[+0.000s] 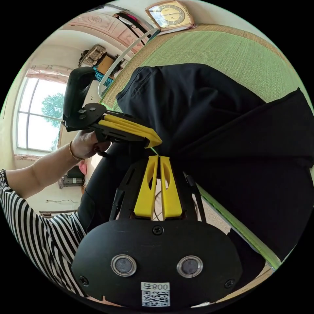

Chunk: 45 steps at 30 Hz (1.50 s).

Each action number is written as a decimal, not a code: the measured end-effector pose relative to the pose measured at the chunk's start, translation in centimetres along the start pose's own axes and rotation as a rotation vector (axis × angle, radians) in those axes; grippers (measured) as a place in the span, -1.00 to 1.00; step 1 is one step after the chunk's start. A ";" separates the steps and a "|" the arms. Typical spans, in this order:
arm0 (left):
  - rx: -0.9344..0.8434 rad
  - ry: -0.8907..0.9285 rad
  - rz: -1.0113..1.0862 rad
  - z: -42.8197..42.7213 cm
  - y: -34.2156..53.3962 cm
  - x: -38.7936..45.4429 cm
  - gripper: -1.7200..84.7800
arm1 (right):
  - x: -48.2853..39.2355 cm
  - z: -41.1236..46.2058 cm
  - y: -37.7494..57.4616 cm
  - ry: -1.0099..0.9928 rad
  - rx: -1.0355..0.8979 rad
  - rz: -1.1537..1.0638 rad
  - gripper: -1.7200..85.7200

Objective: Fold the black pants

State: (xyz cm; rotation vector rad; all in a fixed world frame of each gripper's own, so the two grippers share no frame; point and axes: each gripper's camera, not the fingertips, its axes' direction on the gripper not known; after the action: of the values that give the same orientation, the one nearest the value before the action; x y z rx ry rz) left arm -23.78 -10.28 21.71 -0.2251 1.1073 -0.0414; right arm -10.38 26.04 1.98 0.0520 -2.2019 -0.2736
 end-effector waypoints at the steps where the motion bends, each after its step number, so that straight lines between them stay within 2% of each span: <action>1: 0.009 0.008 0.012 0.1 0.0 -0.1 -0.94 | 0.0 -1.0 -0.2 0.002 0.014 0.011 -0.94; 6: 0.043 0.068 0.073 1.8 -1.9 0.0 -0.89 | 1.6 -6.8 -2.0 0.093 0.104 0.077 -0.92; 13: -0.035 0.012 0.038 7.8 -5.8 -1.4 -0.84 | 5.6 -14.5 -11.2 0.338 0.151 0.230 -0.82; 23: -0.047 0.038 0.012 13.2 -6.5 -3.7 -0.91 | 7.2 -17.2 -25.6 0.505 0.049 0.335 -0.77; 29: -0.064 0.041 0.034 16.4 -6.9 -4.4 -0.94 | 6.7 -18.2 -30.8 0.548 -0.022 0.395 -0.78; 36: -0.067 0.041 0.039 19.8 -7.4 -5.3 -0.95 | 2.8 -20.4 -33.1 0.571 -0.062 0.383 -0.80; 40: -0.064 0.059 0.024 21.7 -7.5 -6.0 -0.96 | -0.4 -22.8 -32.8 0.596 -0.082 0.353 -0.90; 45: -0.050 0.077 0.048 23.5 -7.7 -5.8 -0.96 | -5.0 -30.5 -29.5 0.533 0.050 0.316 -0.93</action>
State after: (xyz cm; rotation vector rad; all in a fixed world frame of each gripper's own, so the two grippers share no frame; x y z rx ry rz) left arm -4.87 -13.18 38.38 -0.2436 1.1909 0.0204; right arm 15.08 -7.41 9.35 -0.1756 -1.6550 -0.0192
